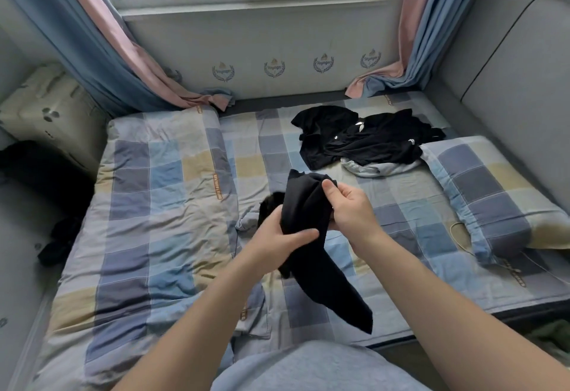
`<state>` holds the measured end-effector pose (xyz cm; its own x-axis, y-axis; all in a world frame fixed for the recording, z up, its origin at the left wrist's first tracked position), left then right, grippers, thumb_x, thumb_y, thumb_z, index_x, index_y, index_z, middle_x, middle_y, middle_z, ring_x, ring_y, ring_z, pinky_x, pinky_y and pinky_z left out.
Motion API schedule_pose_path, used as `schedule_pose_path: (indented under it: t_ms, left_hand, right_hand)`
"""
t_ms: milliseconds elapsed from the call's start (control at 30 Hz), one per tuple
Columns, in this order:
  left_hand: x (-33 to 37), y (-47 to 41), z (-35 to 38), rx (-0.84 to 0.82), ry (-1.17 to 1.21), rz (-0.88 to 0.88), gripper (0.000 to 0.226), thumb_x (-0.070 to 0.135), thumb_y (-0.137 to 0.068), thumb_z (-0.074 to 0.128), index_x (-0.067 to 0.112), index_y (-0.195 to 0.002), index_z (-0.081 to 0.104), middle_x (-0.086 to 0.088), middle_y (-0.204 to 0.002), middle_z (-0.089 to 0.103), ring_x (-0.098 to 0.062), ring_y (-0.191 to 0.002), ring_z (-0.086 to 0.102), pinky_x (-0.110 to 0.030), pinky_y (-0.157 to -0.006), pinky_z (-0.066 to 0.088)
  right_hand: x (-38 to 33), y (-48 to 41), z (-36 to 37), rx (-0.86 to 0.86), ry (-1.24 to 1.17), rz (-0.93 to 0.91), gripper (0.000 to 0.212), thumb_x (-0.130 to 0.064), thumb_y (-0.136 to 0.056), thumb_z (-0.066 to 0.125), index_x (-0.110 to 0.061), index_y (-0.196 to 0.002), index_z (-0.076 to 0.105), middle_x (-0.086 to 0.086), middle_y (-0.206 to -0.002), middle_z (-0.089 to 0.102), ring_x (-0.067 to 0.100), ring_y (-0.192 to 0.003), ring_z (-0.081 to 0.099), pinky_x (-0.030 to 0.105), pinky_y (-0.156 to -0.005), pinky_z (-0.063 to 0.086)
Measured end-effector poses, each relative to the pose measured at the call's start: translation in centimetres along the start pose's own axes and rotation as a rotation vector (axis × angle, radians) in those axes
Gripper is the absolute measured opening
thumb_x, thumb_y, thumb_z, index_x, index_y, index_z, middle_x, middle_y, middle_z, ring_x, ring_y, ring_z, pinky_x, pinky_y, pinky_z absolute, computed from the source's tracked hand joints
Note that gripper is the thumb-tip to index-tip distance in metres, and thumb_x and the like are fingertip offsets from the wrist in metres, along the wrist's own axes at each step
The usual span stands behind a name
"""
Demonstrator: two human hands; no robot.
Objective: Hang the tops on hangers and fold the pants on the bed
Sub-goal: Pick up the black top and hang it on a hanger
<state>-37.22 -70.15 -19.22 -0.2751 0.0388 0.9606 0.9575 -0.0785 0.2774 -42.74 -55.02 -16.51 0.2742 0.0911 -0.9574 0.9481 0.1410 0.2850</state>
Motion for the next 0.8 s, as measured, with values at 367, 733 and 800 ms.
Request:
schedule_pose_path:
  t_ms: [367, 733, 800]
  left_hand:
    - [1.9, -1.4, -0.8, 0.298, 0.317, -0.087, 0.022, 0.031, -0.101, 0.058, 0.019, -0.098, 0.076, -0.006, -0.097, 0.078, -0.024, -0.093, 0.075, -0.041, -0.079, 0.060]
    - [6.6, -0.4, 0.9, 0.279, 0.690, -0.216, 0.012, 0.012, -0.100, 0.057, 0.000, -0.100, 0.061, -0.015, -0.079, 0.076, -0.029, -0.075, 0.076, -0.035, -0.056, 0.059]
    - [7.1, -0.1, 1.5, 0.245, 0.647, -0.213, 0.014, 0.011, -0.100, 0.058, -0.003, -0.102, 0.061, -0.018, -0.085, 0.076, -0.032, -0.083, 0.076, -0.035, -0.060, 0.061]
  right_hand:
    - [0.9, -1.0, -3.2, 0.115, 0.014, 0.046, 0.011, -0.020, -0.102, 0.055, -0.023, -0.107, 0.065, 0.003, -0.113, 0.069, 0.019, -0.099, 0.071, 0.033, -0.079, 0.061]
    - [5.0, 3.1, 2.8, -0.211, 0.356, -0.099, 0.055, -0.057, -0.069, 0.076, -0.063, -0.112, 0.043, -0.026, -0.115, 0.060, -0.005, -0.110, 0.058, 0.024, -0.091, 0.052]
    - [5.0, 2.6, 3.7, -0.099, 0.335, -0.101, 0.049, -0.064, -0.073, 0.067, -0.056, -0.115, 0.043, -0.023, -0.112, 0.062, -0.001, -0.107, 0.060, 0.027, -0.088, 0.052]
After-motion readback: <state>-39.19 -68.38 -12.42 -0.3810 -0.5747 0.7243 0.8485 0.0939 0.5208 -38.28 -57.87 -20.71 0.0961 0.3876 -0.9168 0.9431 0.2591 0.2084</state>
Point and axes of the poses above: each hand's wrist, its own y-axis away from the middle knuckle, its own z-axis out of the palm, x = y × z, the point moved 1 cm from there along -y, towards the middle knuckle
